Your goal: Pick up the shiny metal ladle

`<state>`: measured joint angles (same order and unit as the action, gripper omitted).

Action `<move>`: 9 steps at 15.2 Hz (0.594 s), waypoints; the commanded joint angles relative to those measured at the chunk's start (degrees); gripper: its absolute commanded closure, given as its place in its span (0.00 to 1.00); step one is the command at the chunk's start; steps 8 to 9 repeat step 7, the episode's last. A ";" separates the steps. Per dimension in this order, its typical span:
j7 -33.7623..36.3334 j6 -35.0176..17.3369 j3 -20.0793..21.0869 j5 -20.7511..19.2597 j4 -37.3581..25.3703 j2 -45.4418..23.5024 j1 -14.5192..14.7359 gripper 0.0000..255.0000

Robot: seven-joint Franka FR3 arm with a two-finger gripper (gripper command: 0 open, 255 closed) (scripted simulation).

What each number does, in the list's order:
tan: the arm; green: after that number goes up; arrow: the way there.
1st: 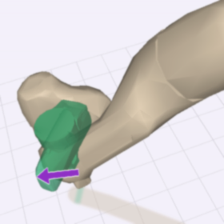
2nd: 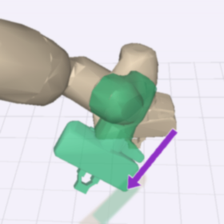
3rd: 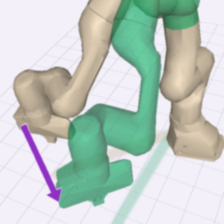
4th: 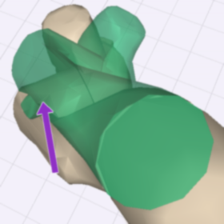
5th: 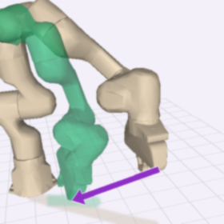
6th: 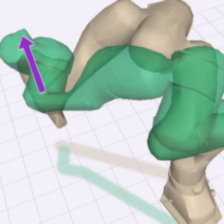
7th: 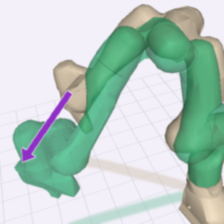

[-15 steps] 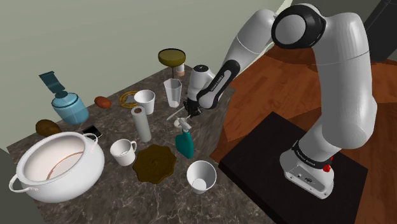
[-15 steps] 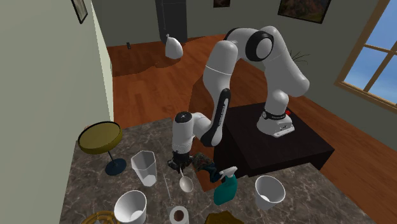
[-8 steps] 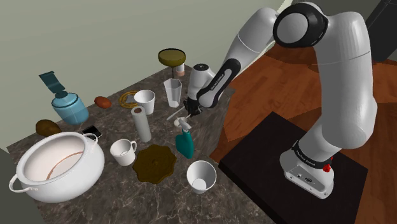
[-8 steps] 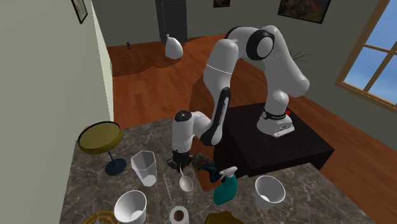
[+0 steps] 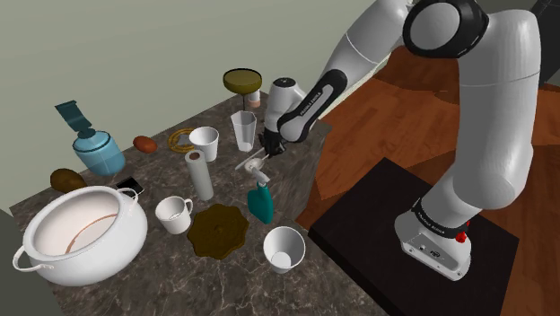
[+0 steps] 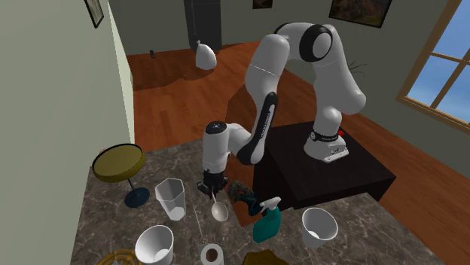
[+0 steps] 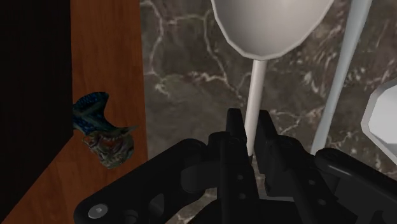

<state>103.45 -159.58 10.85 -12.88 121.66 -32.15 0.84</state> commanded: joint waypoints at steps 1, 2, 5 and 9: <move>-0.34 0.93 0.50 0.41 0.48 1.37 -0.45 1.00; -0.51 1.47 0.77 0.64 0.65 2.08 -0.66 1.00; -1.04 3.13 1.56 1.39 1.08 4.16 -1.28 1.00; -1.08 3.21 1.60 1.44 1.11 4.27 -1.30 1.00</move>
